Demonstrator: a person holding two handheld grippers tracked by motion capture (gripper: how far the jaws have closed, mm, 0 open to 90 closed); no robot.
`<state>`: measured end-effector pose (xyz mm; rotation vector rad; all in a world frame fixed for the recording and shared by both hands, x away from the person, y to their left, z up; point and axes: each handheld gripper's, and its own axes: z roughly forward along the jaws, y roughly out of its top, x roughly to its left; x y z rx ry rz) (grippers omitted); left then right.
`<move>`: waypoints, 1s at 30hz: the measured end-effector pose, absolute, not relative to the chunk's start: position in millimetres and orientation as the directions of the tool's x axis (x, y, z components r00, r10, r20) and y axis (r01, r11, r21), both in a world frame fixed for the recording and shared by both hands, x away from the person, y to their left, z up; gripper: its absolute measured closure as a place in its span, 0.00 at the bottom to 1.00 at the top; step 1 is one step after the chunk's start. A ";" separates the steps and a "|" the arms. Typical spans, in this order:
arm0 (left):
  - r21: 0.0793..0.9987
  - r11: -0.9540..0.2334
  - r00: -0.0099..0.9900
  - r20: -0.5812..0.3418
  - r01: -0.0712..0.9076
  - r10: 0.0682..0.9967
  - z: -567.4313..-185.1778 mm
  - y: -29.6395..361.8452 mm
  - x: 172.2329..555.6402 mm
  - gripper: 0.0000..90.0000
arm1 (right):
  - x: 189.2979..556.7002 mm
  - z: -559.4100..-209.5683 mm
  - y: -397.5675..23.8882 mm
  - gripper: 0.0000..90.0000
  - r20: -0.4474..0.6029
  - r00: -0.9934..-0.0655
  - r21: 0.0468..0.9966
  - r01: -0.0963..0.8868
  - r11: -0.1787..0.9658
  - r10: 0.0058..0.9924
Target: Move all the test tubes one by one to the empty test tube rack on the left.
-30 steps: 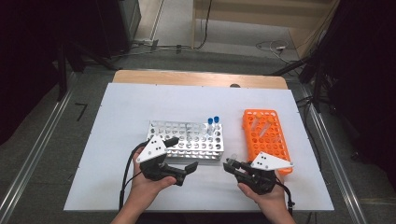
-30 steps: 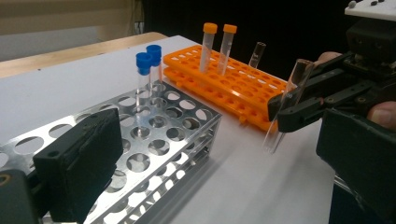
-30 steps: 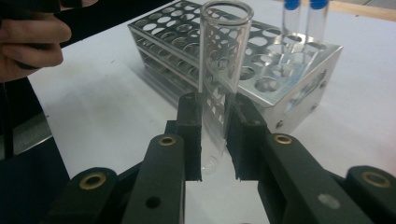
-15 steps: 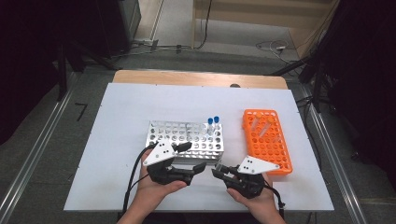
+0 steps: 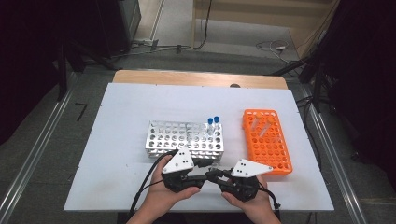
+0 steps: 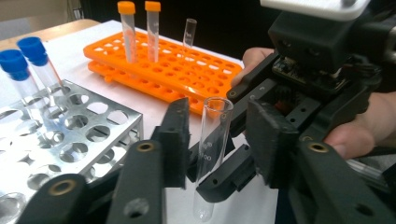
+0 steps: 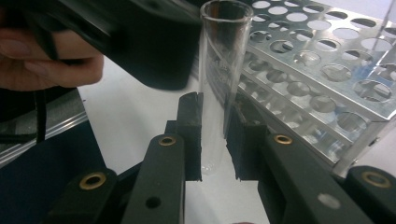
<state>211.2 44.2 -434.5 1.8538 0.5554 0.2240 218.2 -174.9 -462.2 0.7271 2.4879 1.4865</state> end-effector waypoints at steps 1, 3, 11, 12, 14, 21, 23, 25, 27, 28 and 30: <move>0.927 -0.267 0.869 -0.107 0.262 0.482 -435.2 42.8 211.1 0.71 | 217.5 -461.9 -174.5 0.82 0.116 -0.871 0.859 0.329 0.391 0.478; 0.925 -0.277 0.873 -0.100 0.258 0.478 -436.2 40.9 210.7 0.74 | 217.0 -461.9 -173.9 0.82 0.114 -0.874 0.861 0.324 0.392 0.473; 0.926 -0.281 0.871 -0.092 0.254 0.483 -436.1 41.1 211.1 0.84 | 216.9 -462.2 -173.5 0.82 0.115 -0.878 0.860 0.322 0.396 0.465; 0.926 -0.280 0.869 -0.091 0.254 0.486 -436.0 40.9 210.6 0.84 | 217.0 -462.2 -173.7 0.82 0.117 -0.877 0.860 0.324 0.394 0.465; 0.926 -0.285 0.869 -0.083 0.248 0.488 -435.7 40.6 209.9 0.85 | 217.2 -462.2 -173.7 0.82 0.123 -0.878 0.860 0.327 0.392 0.463; 0.928 -0.279 0.870 -0.085 0.246 0.486 -434.8 41.0 209.8 0.85 | 217.4 -461.9 -174.7 0.82 0.126 -0.881 0.863 0.324 0.388 0.456; 0.929 -0.273 0.870 -0.089 0.248 0.485 -434.3 41.7 210.1 0.85 | 217.6 -461.8 -175.4 0.80 0.132 -0.882 0.862 0.327 0.387 0.452; 0.931 -0.269 0.868 -0.087 0.246 0.490 -433.3 43.1 210.5 0.85 | 218.3 -461.9 -176.7 0.73 0.145 -0.888 0.862 0.330 0.385 0.437; 0.933 -0.260 0.864 -0.093 0.250 0.495 -432.0 45.0 211.1 0.85 | 218.4 -461.4 -178.4 0.66 0.143 -0.891 0.864 0.325 0.384 0.431; 0.934 -0.258 0.862 -0.093 0.249 0.498 -431.2 46.2 211.7 0.85 | 218.3 -460.9 -179.8 0.62 0.148 -0.892 0.865 0.326 0.381 0.428; 0.935 -0.251 0.861 -0.095 0.249 0.500 -429.8 48.0 212.6 0.85 | 219.0 -459.9 -182.6 0.52 0.149 -0.891 0.865 0.327 0.379 0.430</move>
